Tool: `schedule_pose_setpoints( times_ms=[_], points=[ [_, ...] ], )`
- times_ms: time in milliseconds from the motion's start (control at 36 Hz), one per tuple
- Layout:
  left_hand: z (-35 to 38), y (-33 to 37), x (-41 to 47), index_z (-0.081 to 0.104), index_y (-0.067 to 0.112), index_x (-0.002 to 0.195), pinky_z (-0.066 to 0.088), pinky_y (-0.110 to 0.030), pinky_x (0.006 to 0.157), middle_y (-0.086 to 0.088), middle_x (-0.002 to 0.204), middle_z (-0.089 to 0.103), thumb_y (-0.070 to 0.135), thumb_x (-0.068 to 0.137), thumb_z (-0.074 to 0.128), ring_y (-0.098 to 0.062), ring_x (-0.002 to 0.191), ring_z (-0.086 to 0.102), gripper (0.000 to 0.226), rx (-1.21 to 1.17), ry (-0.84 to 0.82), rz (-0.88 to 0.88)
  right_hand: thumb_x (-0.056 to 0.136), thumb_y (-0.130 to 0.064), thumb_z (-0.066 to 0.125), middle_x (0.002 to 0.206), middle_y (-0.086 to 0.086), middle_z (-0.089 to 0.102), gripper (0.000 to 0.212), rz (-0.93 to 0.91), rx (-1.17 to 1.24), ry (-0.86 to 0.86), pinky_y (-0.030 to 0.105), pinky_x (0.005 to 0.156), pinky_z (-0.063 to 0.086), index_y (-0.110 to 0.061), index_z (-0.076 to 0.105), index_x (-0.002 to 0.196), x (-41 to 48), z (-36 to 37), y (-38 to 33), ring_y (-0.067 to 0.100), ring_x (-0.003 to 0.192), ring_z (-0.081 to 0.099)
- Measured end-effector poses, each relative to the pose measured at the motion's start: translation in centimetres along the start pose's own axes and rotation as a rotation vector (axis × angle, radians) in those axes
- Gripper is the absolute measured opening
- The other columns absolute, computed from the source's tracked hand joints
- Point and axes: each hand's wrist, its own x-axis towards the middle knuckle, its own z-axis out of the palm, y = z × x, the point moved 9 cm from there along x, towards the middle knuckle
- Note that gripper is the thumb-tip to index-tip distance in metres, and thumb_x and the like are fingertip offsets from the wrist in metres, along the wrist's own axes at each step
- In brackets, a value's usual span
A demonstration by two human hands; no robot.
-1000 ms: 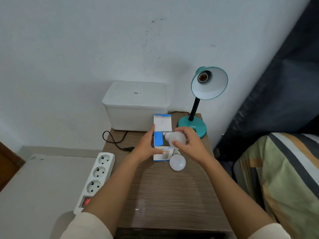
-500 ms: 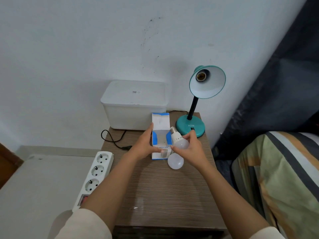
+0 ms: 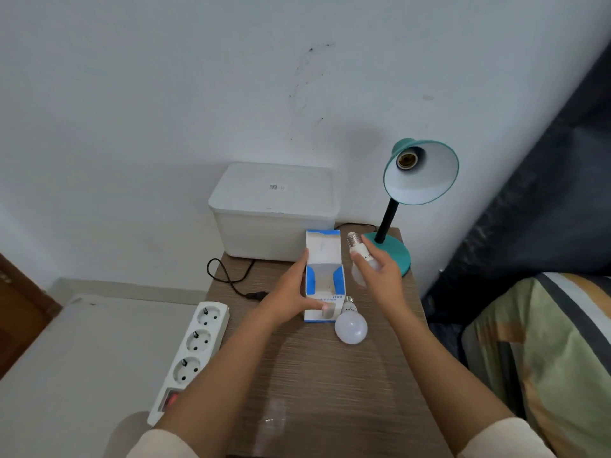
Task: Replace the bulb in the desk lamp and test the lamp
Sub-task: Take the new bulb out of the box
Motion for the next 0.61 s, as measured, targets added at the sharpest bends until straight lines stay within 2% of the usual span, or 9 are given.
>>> schedule_pose_setpoints(
  times_ms=[83,139,194,222,250,333,417,500,611],
  points=[
    [0.1,-0.5,0.1,0.012,0.032,0.147,0.043,-0.03,0.102,0.02,0.133,0.038,0.015,0.068,0.082,0.0,0.122,0.039,0.107,-0.012,-0.011,-0.026,0.086,-0.029,0.063,0.128,0.005,0.055,0.047,0.017,0.002,0.021,0.036,0.102,0.043,-0.025,0.051,0.131,1.4,0.3,0.6,0.018,0.115,0.052],
    [0.0,-0.8,0.1,0.005,0.031,0.149,0.042,-0.037,0.106,0.015,0.145,0.033,0.02,0.068,0.083,-0.004,0.129,0.036,0.113,0.0,-0.007,-0.038,0.086,-0.029,0.063,0.131,0.005,0.056,0.047,0.052,0.003,0.032,0.039,0.102,0.046,-0.025,0.052,0.131,2.2,0.7,1.2,0.02,0.117,0.053],
    [0.1,-1.0,0.1,0.0,0.03,0.149,0.041,-0.038,0.107,0.009,0.151,0.029,0.021,0.07,0.081,-0.005,0.132,0.033,0.114,0.017,-0.003,-0.043,0.086,-0.029,0.063,0.131,0.003,0.056,0.047,0.094,0.034,0.033,0.028,0.082,0.056,-0.023,0.052,0.131,3.0,1.1,1.8,0.017,0.113,0.054],
    [0.1,-1.0,0.1,-0.001,0.03,0.149,0.04,-0.038,0.107,0.008,0.151,0.029,0.02,0.071,0.081,-0.004,0.132,0.033,0.113,0.018,0.001,-0.041,0.087,-0.027,0.062,0.13,0.002,0.056,0.046,0.115,0.052,0.022,0.02,0.068,0.056,-0.022,0.052,0.132,3.2,1.4,1.9,0.015,0.109,0.054],
    [0.1,-1.1,0.1,-0.001,0.03,0.149,0.041,-0.037,0.107,0.008,0.15,0.031,0.02,0.071,0.08,-0.004,0.131,0.033,0.112,0.015,0.007,-0.041,0.087,-0.026,0.062,0.13,0.002,0.056,0.046,0.137,0.07,0.005,0.018,0.06,0.053,-0.021,0.052,0.132,3.4,1.8,2.1,0.014,0.106,0.053],
    [0.0,-1.2,0.0,0.004,0.036,0.148,0.041,-0.032,0.105,0.017,0.142,0.036,0.024,0.07,0.081,-0.002,0.128,0.038,0.11,0.019,0.044,-0.005,0.085,-0.024,0.064,0.13,0.004,0.057,0.045,0.172,0.094,-0.058,0.024,0.065,0.052,-0.021,0.055,0.129,3.7,2.5,2.5,0.016,0.106,0.053],
    [-0.2,-1.7,0.1,0.01,0.048,0.141,0.04,-0.025,0.103,0.02,0.139,0.038,0.027,0.07,0.081,0.001,0.127,0.039,0.102,0.022,0.073,0.001,0.084,-0.022,0.065,0.122,0.003,0.059,0.044,0.178,0.113,-0.12,0.019,0.058,0.052,-0.021,0.057,0.128,3.5,2.7,2.2,0.018,0.103,0.056],
    [-0.3,-2.3,0.1,0.018,0.037,0.146,0.038,-0.034,0.109,0.012,0.147,0.036,0.032,0.066,0.083,-0.003,0.133,0.036,0.103,0.029,0.109,0.017,0.083,-0.015,0.067,0.116,0.005,0.061,0.043,0.116,0.108,-0.186,0.008,0.058,0.051,-0.016,0.058,0.126,3.0,2.3,1.8,0.011,0.092,0.059],
    [-0.1,-2.3,-0.1,0.019,0.033,0.146,0.034,-0.04,0.112,0.007,0.151,0.028,0.029,0.068,0.082,-0.008,0.136,0.031,0.1,0.064,0.153,0.051,0.077,-0.018,0.073,0.118,-0.002,0.062,0.048,0.065,0.031,-0.251,0.008,0.071,0.051,-0.021,0.06,0.123,1.9,1.9,2.1,0.008,0.102,0.058]
  ],
)
